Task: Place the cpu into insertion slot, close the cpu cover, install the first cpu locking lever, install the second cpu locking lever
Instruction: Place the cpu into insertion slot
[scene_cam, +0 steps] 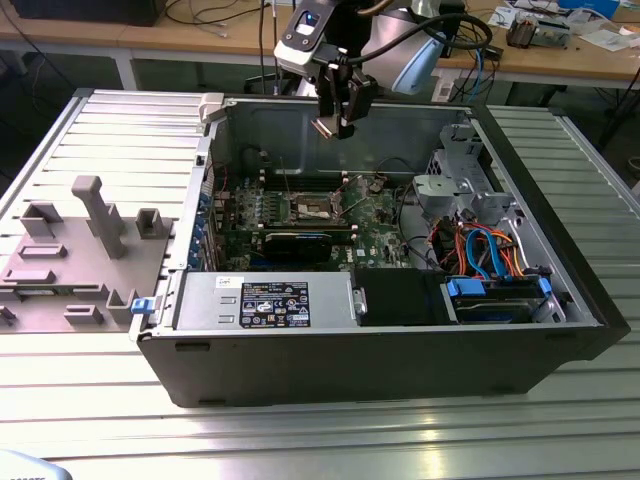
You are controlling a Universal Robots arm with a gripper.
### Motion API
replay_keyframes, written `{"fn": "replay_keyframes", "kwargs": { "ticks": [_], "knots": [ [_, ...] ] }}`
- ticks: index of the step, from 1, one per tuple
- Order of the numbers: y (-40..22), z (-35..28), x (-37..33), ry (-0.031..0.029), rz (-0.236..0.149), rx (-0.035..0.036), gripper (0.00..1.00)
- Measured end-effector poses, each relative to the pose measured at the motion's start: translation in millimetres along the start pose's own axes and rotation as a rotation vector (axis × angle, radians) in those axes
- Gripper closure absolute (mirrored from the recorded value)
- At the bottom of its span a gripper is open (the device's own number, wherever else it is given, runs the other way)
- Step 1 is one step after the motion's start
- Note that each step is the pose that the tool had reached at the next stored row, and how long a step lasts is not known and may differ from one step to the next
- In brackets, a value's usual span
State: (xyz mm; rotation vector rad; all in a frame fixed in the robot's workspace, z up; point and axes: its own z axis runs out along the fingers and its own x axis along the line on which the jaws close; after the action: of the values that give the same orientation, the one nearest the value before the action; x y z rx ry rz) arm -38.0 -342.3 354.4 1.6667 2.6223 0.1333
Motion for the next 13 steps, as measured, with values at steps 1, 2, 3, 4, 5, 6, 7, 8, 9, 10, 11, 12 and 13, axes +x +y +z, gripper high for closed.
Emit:
{"fn": "replay_keyframes", "kwargs": {
  "ticks": [1, 2, 3, 4, 5, 6, 7, 8, 9, 10, 11, 12, 13],
  "knots": [
    [0.0, 0.0, 0.0, -0.0002, 0.002, 0.0000, 0.45],
    [0.0, 0.0, 0.0, -0.0003, 0.004, -0.0001, 0.45],
    [0.0, 0.0, 0.0, -0.0004, 0.005, -0.0001, 0.45],
    [0.0, 0.0, 0.0, -0.0006, 0.006, -0.0001, 0.45],
    [0.0, 0.0, 0.0, -0.0007, 0.008, -0.0002, 0.45],
    [0.0, 0.0, 0.0, -0.0009, 0.010, -0.0002, 0.45],
    [0.0, 0.0, 0.0, -0.0009, 0.011, -0.0002, 0.45],
    [0.0, 0.0, 0.0, -0.0010, 0.011, -0.0002, 0.45],
    [0.0, 0.0, 0.0, -0.0011, 0.013, -0.0002, 0.45],
    [0.0, 0.0, 0.0, -0.0012, 0.014, -0.0003, 0.45],
    [0.0, 0.0, 0.0, -0.0012, 0.015, -0.0003, 0.45],
    [0.0, 0.0, 0.0, -0.0013, 0.015, -0.0003, 0.45],
    [0.0, 0.0, 0.0, -0.0014, 0.016, -0.0003, 0.45]
  ]
}}
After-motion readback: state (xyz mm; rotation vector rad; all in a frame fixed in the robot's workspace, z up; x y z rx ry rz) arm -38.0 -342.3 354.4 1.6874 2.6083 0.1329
